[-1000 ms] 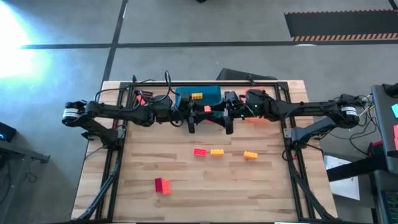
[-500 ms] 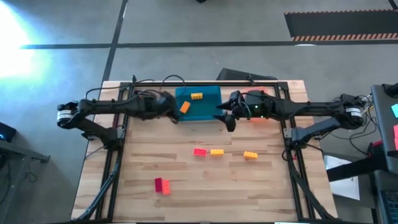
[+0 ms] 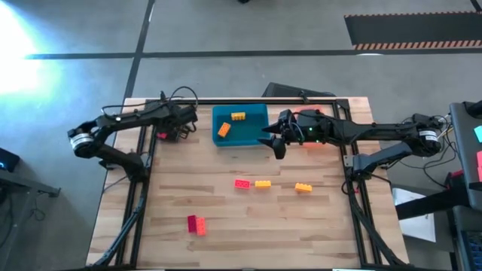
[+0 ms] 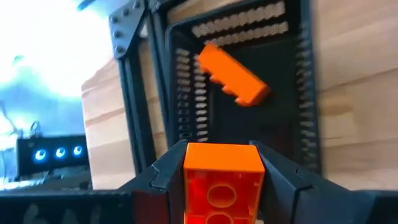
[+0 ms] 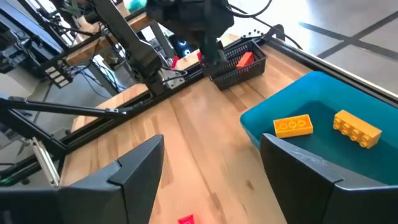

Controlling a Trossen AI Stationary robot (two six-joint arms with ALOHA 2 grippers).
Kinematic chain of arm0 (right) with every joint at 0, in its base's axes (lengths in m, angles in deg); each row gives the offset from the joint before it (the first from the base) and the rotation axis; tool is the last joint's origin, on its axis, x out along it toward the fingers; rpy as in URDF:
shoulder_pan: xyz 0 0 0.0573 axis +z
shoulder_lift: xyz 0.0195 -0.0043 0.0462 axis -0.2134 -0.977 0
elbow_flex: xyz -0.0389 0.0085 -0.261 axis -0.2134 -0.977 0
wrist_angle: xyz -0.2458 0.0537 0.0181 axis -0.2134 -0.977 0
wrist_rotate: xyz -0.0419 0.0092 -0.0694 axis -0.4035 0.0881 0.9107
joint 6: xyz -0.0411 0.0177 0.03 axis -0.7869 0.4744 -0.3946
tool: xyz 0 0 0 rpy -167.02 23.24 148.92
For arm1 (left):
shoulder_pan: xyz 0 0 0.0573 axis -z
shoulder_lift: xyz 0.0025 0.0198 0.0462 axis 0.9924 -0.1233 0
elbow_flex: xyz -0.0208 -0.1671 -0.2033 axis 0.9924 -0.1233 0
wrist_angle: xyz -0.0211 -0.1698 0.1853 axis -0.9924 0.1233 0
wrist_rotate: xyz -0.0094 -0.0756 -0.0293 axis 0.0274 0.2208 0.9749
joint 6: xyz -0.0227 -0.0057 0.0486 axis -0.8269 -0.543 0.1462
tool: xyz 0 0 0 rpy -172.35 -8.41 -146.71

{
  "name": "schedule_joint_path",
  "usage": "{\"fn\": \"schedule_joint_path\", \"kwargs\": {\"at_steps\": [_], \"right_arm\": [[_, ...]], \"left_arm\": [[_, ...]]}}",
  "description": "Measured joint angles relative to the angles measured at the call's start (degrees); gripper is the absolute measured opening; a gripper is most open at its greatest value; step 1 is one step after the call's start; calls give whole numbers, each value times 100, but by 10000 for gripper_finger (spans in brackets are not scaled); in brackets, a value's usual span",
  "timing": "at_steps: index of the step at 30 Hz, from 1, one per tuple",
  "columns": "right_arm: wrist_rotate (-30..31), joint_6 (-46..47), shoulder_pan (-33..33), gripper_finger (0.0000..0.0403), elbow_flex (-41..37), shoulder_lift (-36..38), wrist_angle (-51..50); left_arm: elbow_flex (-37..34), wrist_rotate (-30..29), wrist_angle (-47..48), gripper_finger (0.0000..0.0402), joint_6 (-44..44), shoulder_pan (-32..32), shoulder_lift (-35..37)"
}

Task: Sort & place blocks by color
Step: Put the orange game piece into the black bin, then put the yellow game piece into the blue bin

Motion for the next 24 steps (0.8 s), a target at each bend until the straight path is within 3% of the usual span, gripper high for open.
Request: {"fn": "schedule_joint_path", "kwargs": {"at_steps": [3, 10, 15, 24], "right_arm": [[-3, 99, 1, 255, 0, 0, -2], [-6, 138, 2, 251, 0, 0, -1], [-11, 213, 2, 254, 0, 0, -2], [-329, 1139, 12, 247, 0, 0, -526]], "left_arm": [[-128, -3, -102, 131, 3, -233, -57], [-177, -113, -241, 204, 140, -371, -107], [-172, -58, -367, 220, 269, -371, -41], [67, 1439, -488, 223, -99, 201, 515]]}}
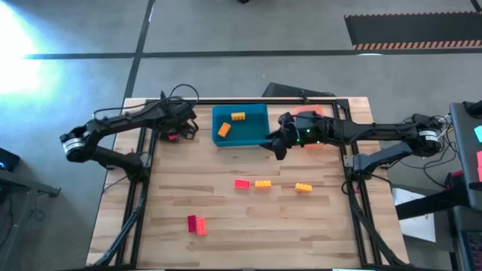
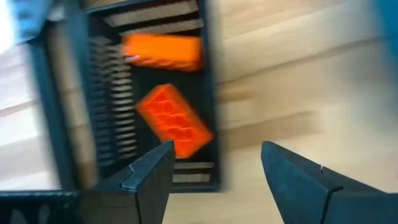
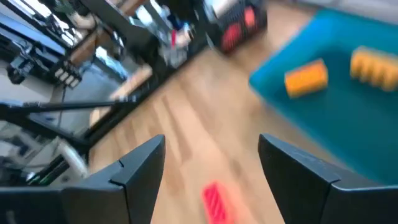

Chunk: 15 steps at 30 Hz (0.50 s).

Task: Sort & place blocks by color
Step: Put the yellow game piece into the blue bin

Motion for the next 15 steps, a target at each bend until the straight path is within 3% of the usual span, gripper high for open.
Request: {"fn": "schedule_joint_path", "kwargs": {"at_steps": [3, 8, 15], "right_arm": [[-401, 587, 3, 246, -2, 0, -561], [-1126, 1476, 53, 246, -2, 0, -2196], [-1189, 1162, 666, 245, -7, -2, -5041]], "left_arm": [[25, 275, -375, 223, -232, 492, 321], [-61, 671, -1863, 223, -366, 1410, 783], [-128, 687, -3704, 224, 95, 2263, 1010]]}}
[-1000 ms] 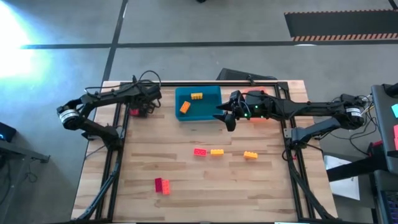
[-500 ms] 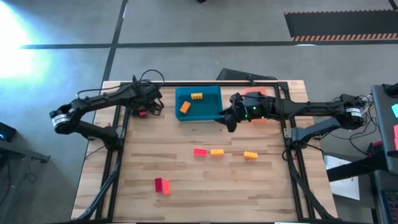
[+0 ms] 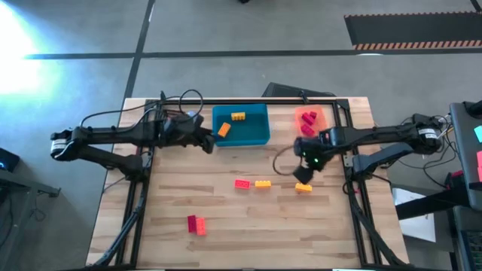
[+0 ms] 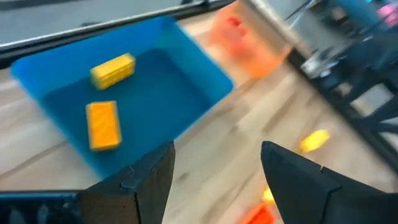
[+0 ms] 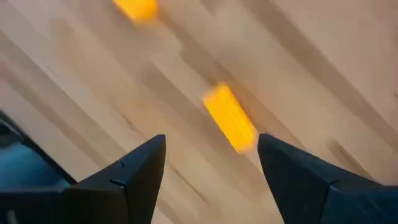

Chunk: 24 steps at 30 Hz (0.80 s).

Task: Sort & place blocks by color
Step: Put the yellow game piece into the blue bin

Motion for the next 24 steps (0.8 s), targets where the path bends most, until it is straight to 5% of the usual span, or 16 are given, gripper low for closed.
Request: {"fn": "schedule_joint_path", "kwargs": {"at_steps": [8, 24], "right_arm": [[296, -357, 674, 235, -86, -175, -491], [410, -1113, 1038, 235, -393, -1245, 113]], "left_arm": [[-9, -46, -516, 224, -4, 53, -107], [-31, -85, -528, 224, -41, 52, -253]]}}
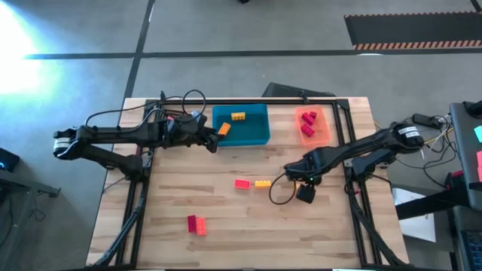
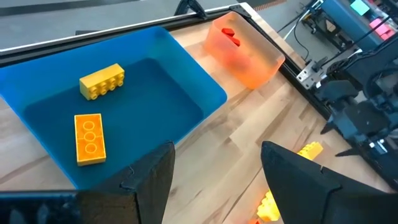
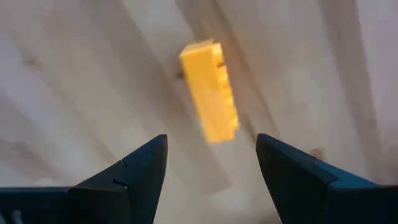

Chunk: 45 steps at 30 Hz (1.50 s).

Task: Sort & place blocks by color
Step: Put the yellow game piece into the blue bin

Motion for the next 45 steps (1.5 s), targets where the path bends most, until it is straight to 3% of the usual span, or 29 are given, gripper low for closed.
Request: {"fn": "schedule_joint_path", "kwargs": {"at_steps": [6, 10, 13, 18, 27, 31, 38, 45], "right_arm": [[490, -176, 41, 234, -30, -632, 357], [499, -318, 41, 225, -31, -1078, 533], [490, -322, 41, 188, -22, -1194, 597], [490, -321, 27, 80, -18, -1114, 661], [519, -333, -291, 79, 31, -617, 676], [954, -320, -696, 79, 323, -277, 1005], [1264, -484, -1736, 79, 876, -160, 2832], [1330, -831, -2706, 79, 1354, -878, 4443]], "left_arm": [[-9, -2, 2, 224, 0, 0, -2], [-27, -2, 2, 224, 0, 0, -2], [-31, -2, 2, 224, 0, 0, -2], [-33, -2, 0, 224, -2, 0, -2], [-37, -2, 0, 224, -13, 0, -2], [-37, -2, -10, 224, -162, -1, -2], [29, 0, -361, 224, -173, 0, -2], [33, -27, -1211, 224, -160, 0, -2]]}}
